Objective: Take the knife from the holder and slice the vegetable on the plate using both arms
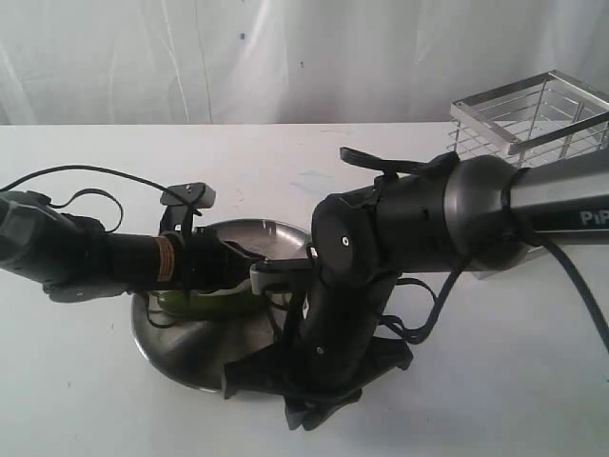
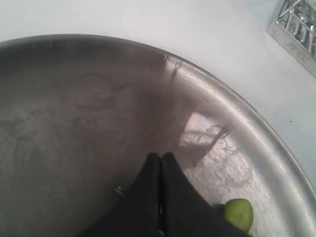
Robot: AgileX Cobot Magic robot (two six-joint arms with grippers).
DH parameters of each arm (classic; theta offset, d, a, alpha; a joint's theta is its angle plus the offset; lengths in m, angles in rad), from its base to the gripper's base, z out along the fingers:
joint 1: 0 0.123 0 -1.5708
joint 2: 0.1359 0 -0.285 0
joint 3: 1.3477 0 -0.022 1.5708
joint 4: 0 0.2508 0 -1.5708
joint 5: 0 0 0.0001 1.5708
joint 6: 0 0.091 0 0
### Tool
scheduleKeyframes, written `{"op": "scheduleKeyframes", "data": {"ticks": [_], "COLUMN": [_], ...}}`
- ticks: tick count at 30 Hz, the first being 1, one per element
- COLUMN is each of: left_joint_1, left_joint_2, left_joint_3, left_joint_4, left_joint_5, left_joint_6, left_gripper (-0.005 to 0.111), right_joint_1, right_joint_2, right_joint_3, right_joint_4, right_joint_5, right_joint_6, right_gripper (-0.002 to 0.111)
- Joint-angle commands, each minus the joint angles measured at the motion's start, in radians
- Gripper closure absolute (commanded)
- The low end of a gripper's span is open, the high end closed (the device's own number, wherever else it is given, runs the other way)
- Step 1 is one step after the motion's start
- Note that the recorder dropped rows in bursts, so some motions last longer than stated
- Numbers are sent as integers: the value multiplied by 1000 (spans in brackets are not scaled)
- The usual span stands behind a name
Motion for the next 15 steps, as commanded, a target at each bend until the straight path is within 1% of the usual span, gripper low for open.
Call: {"op": "scheduleKeyframes", "data": {"ticks": [1, 7, 15], "left_joint_1": [3, 3, 3], "left_joint_2": [25, 25, 25], "left_joint_3": [23, 23, 21], "left_joint_4": [125, 167, 187], "left_joint_5": [190, 174, 173], "left_joint_6": [-120, -158, -180], "left_gripper": [107, 107, 107], "right_joint_1": [1, 1, 1], "right_joint_2": [-2, -2, -35], "right_joint_3": [4, 4, 2], "right_joint_4": [-1, -21, -37], "right_joint_5": [29, 117, 160], "right_joint_6": [-6, -6, -12], "right_gripper": [108, 108, 108]}}
